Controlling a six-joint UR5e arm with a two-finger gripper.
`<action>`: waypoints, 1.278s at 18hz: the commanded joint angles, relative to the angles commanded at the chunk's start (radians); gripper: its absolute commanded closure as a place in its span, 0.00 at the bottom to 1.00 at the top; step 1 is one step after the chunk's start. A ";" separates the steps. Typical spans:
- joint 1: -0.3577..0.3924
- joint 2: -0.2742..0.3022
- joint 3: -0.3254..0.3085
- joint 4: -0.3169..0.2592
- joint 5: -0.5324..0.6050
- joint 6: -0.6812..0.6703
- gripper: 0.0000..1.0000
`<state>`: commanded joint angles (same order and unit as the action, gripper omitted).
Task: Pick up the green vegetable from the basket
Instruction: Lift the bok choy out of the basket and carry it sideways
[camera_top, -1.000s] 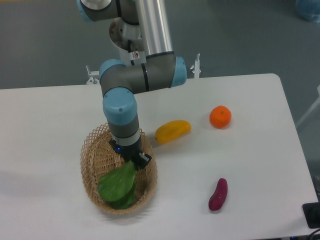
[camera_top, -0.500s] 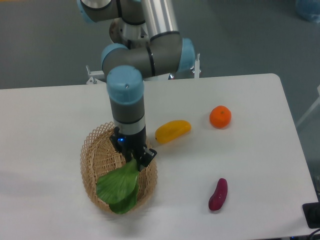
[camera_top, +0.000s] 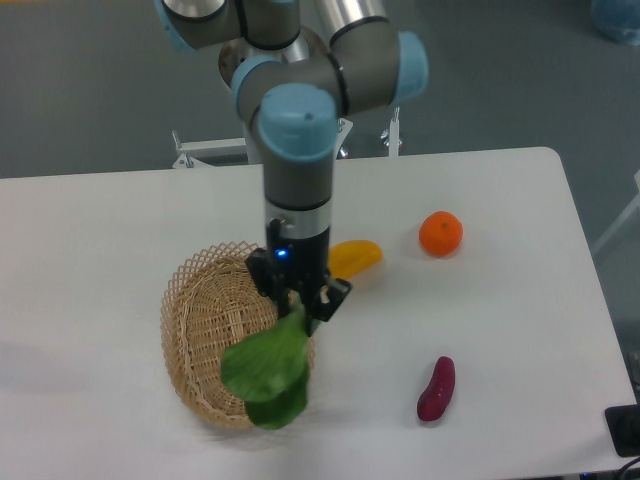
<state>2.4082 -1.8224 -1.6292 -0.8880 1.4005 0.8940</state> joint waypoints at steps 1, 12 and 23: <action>0.020 0.000 0.006 -0.015 -0.002 0.034 0.55; 0.302 0.000 0.019 -0.163 -0.041 0.419 0.55; 0.351 -0.021 0.020 -0.161 -0.037 0.533 0.54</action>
<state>2.7596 -1.8438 -1.6092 -1.0492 1.3637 1.4266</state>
